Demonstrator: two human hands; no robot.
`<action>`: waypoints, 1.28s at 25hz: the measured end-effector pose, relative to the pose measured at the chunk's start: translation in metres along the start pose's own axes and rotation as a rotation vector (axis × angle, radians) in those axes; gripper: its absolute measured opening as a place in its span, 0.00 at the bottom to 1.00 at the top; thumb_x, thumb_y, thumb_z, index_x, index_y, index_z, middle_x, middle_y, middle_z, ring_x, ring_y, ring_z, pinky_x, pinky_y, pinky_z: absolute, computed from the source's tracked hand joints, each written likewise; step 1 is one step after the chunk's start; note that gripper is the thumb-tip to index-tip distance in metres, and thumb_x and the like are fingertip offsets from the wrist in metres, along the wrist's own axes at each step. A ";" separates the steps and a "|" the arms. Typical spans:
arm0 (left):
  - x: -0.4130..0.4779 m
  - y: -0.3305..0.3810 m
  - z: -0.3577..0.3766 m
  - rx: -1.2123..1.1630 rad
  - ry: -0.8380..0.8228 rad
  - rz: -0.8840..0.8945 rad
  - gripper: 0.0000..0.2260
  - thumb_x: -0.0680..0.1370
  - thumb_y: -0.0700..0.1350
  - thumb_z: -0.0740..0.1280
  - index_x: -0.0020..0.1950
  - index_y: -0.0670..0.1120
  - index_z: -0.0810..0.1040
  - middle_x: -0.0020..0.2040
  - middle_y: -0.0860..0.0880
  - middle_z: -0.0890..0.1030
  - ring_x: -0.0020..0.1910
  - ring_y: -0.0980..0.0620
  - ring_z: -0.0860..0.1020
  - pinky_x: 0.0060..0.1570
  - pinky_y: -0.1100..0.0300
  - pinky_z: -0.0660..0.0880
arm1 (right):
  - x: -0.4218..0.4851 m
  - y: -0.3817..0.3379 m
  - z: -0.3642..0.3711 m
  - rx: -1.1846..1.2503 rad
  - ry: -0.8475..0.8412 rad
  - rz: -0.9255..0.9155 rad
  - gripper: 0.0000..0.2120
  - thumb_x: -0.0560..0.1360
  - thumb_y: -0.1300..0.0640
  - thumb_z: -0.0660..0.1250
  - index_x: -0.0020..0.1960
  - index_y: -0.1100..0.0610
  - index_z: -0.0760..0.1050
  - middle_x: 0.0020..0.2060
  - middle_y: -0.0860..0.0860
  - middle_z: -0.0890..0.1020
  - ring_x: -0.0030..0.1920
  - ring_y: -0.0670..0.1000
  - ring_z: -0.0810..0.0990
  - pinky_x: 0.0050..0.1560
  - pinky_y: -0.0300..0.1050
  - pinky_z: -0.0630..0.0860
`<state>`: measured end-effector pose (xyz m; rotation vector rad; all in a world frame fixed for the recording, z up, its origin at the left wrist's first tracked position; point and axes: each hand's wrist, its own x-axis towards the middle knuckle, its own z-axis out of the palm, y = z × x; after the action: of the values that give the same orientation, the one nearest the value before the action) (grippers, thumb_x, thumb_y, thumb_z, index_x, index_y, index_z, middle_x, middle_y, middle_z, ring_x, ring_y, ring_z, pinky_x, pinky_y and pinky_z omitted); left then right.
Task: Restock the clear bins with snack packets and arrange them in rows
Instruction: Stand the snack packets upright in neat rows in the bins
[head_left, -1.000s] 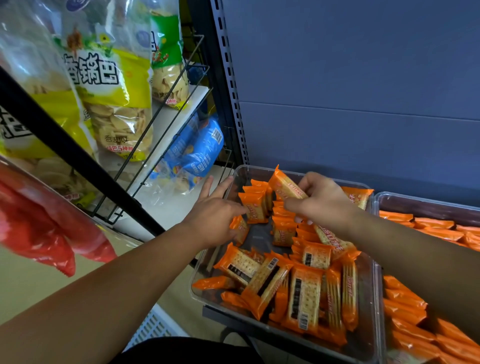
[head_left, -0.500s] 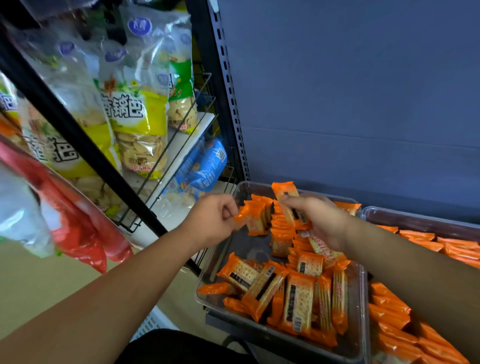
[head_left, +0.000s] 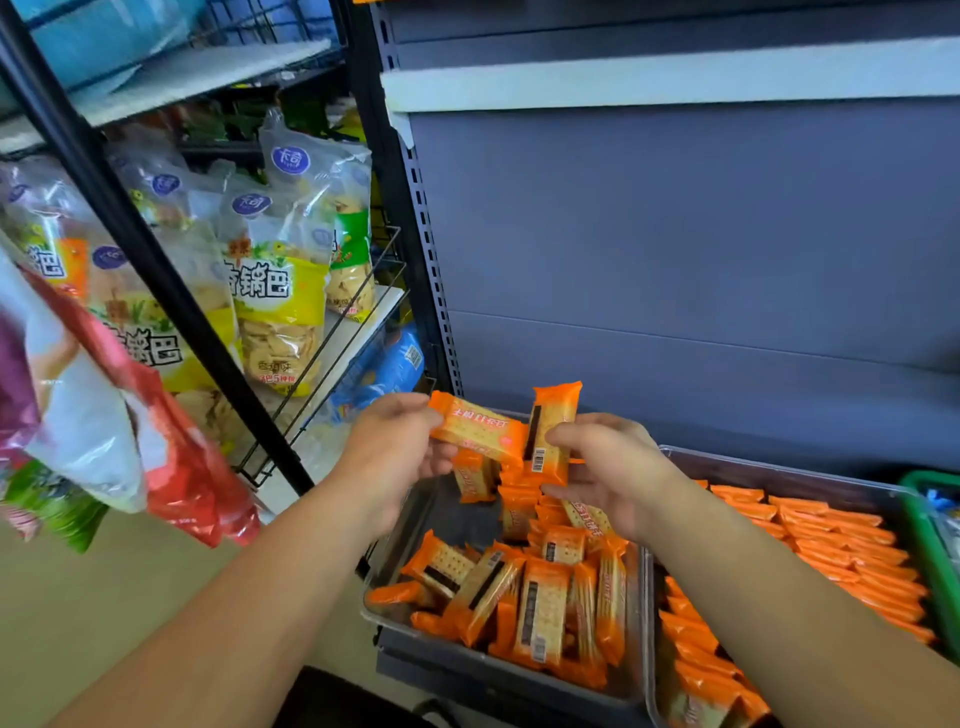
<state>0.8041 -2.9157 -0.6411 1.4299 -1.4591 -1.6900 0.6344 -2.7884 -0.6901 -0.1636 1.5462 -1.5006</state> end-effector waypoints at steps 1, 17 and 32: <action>-0.002 -0.003 0.001 -0.038 -0.035 -0.022 0.13 0.83 0.36 0.67 0.67 0.45 0.75 0.55 0.38 0.85 0.45 0.44 0.86 0.41 0.56 0.82 | 0.000 0.001 0.000 0.003 0.008 -0.012 0.20 0.73 0.60 0.76 0.63 0.57 0.76 0.60 0.60 0.82 0.58 0.64 0.83 0.48 0.59 0.86; 0.022 -0.017 0.006 0.044 -0.299 -0.040 0.09 0.78 0.33 0.69 0.58 0.39 0.80 0.50 0.41 0.88 0.50 0.44 0.87 0.60 0.44 0.81 | 0.037 -0.001 -0.016 -0.160 -0.123 -0.208 0.20 0.70 0.64 0.81 0.46 0.51 0.71 0.45 0.57 0.85 0.45 0.57 0.83 0.41 0.53 0.74; 0.026 -0.037 0.004 0.464 -0.453 0.233 0.17 0.80 0.41 0.71 0.65 0.59 0.82 0.56 0.57 0.87 0.58 0.56 0.84 0.65 0.50 0.79 | 0.022 0.009 0.023 -0.103 -0.304 -0.122 0.15 0.76 0.59 0.76 0.60 0.60 0.76 0.54 0.60 0.87 0.52 0.61 0.88 0.54 0.61 0.83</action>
<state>0.8014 -2.9244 -0.6854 1.0574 -2.2890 -1.6603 0.6427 -2.8173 -0.7040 -0.5304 1.3870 -1.4146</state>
